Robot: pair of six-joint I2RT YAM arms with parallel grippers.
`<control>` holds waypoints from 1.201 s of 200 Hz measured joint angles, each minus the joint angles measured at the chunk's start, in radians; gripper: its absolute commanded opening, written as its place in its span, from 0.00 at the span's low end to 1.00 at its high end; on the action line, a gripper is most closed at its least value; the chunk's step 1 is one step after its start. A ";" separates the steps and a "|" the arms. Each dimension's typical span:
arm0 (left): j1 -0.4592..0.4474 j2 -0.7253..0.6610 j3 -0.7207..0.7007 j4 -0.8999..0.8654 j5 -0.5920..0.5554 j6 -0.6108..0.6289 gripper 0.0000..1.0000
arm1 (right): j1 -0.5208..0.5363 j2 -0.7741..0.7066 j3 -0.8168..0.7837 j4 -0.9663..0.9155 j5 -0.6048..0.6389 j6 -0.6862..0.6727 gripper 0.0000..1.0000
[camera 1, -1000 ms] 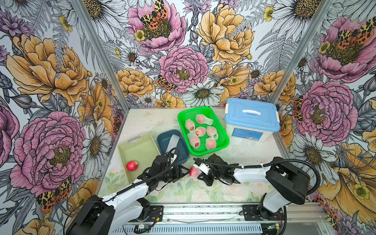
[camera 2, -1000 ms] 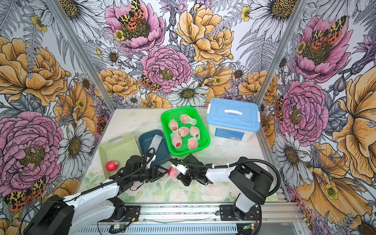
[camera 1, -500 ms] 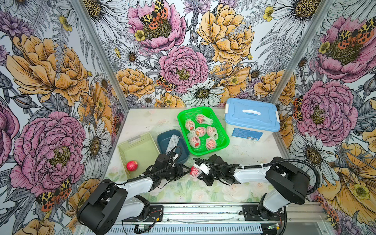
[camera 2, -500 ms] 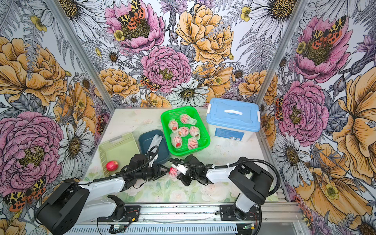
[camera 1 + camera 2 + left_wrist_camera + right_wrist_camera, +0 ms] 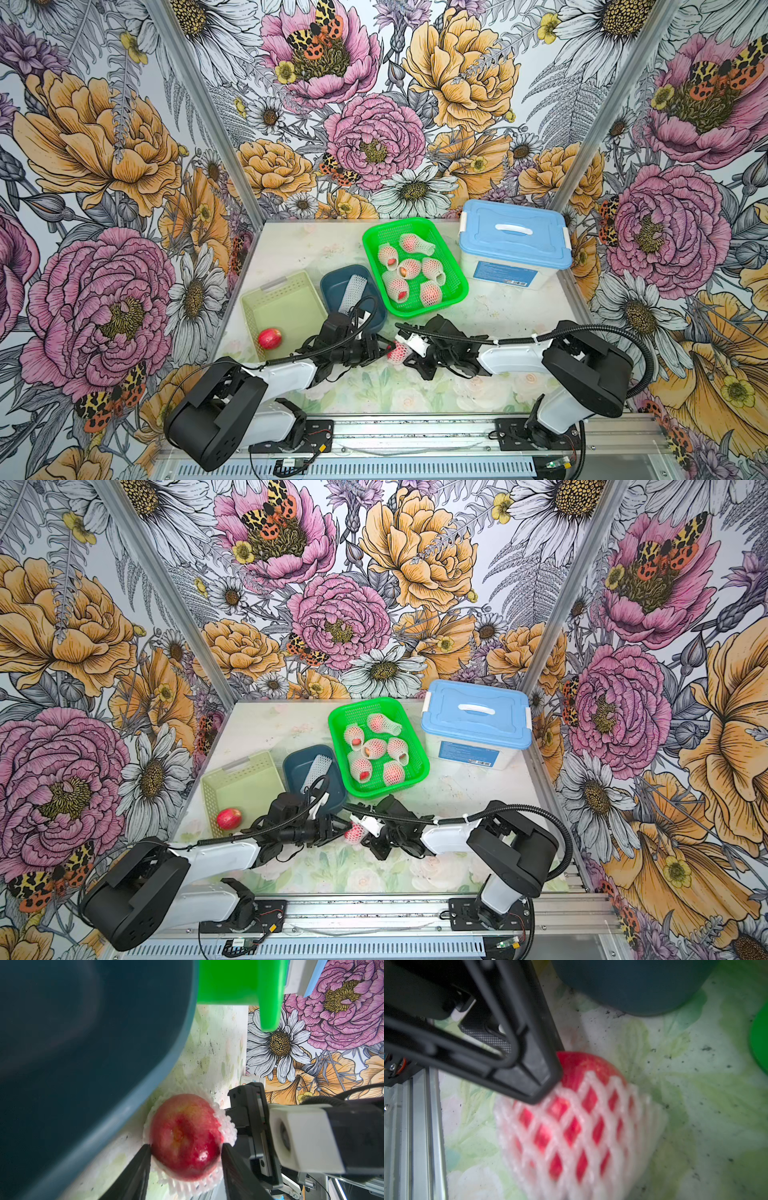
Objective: Remove foam nets from apples
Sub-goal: Remove the foam net from the apple.
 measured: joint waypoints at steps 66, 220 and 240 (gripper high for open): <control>-0.012 0.003 0.000 0.025 -0.002 -0.004 0.60 | 0.000 0.006 0.000 0.004 -0.007 0.000 0.00; 0.010 -0.004 -0.037 0.073 -0.005 -0.030 0.46 | 0.000 0.012 0.004 0.006 -0.010 0.000 0.00; 0.009 0.002 -0.037 0.086 -0.005 -0.030 0.50 | 0.000 0.012 0.005 0.004 -0.011 0.000 0.00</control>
